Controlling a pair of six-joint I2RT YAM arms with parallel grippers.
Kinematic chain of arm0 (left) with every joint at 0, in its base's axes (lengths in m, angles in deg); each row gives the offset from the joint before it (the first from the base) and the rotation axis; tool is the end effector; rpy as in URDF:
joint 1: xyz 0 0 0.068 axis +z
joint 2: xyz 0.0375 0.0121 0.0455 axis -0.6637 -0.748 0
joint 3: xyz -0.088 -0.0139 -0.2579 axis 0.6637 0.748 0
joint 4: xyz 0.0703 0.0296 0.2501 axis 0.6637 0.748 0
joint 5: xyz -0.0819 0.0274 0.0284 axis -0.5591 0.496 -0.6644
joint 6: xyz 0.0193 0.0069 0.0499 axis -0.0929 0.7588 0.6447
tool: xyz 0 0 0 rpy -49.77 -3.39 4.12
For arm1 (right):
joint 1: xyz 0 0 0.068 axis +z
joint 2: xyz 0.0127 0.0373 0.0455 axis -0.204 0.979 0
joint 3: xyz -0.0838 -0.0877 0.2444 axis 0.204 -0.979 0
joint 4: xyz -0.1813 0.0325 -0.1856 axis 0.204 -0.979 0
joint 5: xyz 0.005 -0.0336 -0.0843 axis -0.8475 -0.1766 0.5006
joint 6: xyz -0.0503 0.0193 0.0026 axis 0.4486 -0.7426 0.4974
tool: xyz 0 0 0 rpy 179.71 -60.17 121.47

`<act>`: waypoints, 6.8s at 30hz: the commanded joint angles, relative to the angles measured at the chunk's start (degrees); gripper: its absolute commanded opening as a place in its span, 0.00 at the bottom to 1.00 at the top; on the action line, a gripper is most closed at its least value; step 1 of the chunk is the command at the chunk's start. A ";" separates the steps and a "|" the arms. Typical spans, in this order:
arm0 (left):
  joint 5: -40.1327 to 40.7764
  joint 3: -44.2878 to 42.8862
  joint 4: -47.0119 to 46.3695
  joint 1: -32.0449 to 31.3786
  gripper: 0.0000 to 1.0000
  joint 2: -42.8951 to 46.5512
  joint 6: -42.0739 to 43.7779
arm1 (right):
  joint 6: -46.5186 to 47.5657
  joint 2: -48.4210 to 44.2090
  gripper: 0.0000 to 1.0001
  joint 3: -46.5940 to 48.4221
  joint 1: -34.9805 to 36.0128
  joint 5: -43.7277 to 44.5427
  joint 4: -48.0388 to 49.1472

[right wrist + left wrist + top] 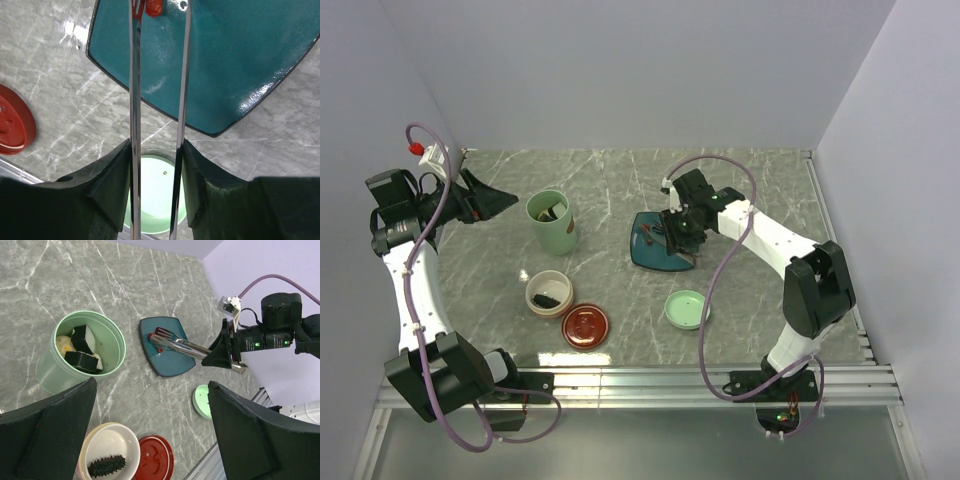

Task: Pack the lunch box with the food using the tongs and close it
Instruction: Pick up the food using the clamp, then place the food into the lunch box, then put down the clamp, then pick up the lid of the lunch box with the right arm

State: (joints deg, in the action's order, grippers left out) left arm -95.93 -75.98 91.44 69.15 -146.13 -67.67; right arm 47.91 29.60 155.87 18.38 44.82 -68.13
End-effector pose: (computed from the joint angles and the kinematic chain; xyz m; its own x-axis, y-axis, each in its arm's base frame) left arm 0.2335 0.0854 0.3688 -0.5367 -0.3753 -0.7557 0.4067 0.6696 -0.6214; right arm 0.3046 0.1842 0.2513 -0.8234 -0.3459 -0.4498 -0.4734 0.8558 0.2086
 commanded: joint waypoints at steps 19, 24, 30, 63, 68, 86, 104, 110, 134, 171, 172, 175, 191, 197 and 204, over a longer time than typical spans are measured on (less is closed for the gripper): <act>-1.70 -0.06 -3.31 0.38 0.99 0.57 -2.05 | 9.40 -6.22 0.33 -1.47 -0.97 0.97 -1.90; -1.52 -0.41 -2.43 0.29 1.00 0.75 -1.26 | 10.28 -6.57 0.27 -0.33 -1.24 0.27 -2.78; -1.43 0.38 -3.39 0.29 0.99 1.19 -2.04 | 12.47 -10.69 0.26 -0.85 -1.32 -3.59 -4.28; -2.14 1.79 -6.38 0.29 0.99 1.36 -4.78 | 16.43 4.14 0.25 19.09 23.02 -16.97 -1.29; -2.31 2.05 -5.60 0.29 0.99 1.54 -3.90 | 15.47 6.26 0.25 19.45 23.64 -16.87 0.12; -2.05 1.26 -4.37 0.29 0.99 1.45 -3.02 | 13.62 7.76 0.48 18.65 23.90 -16.08 0.56; -2.58 -1.82 -0.32 0.29 1.00 0.66 -0.03 | 33.02 -9.99 0.45 3.82 0.98 -20.39 -4.18; -2.84 -1.73 -1.20 0.38 0.99 0.92 -1.08 | 51.46 -9.56 0.44 1.61 -12.03 -20.83 -10.77; -1.79 -4.98 2.40 0.29 0.99 -0.31 1.03 | 79.36 8.54 0.63 6.00 -25.76 -16.97 -18.87; -1.17 -4.89 1.44 0.38 1.00 -1.10 0.50 | 79.99 8.82 1.00 7.48 -26.19 -15.64 -11.65; -1.26 -4.98 1.44 0.29 0.99 -0.84 0.50 | 77.89 8.38 1.00 8.63 -26.20 -17.73 -12.18; -1.79 -4.89 1.17 0.29 0.99 -0.57 0.24 | 74.90 6.44 1.00 14.95 -26.46 -23.70 -17.09; -3.81 -2.52 1.44 0.29 0.99 0.83 2.78 | 70.32 -32.48 1.00 -14.87 -6.18 -13.21 -17.65; -4.16 0.11 -2.07 0.38 0.99 2.68 0.50 | 64.43 -39.09 0.97 -26.50 8.92 -4.75 -11.49; -3.37 -0.40 0.02 0.38 0.99 3.21 1.72 | 56.08 -34.96 0.89 -33.63 21.42 2.55 -4.63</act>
State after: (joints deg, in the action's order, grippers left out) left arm -98.09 -74.99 91.68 69.26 -144.31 -67.39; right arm 108.80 -6.59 124.00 36.48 42.22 -78.34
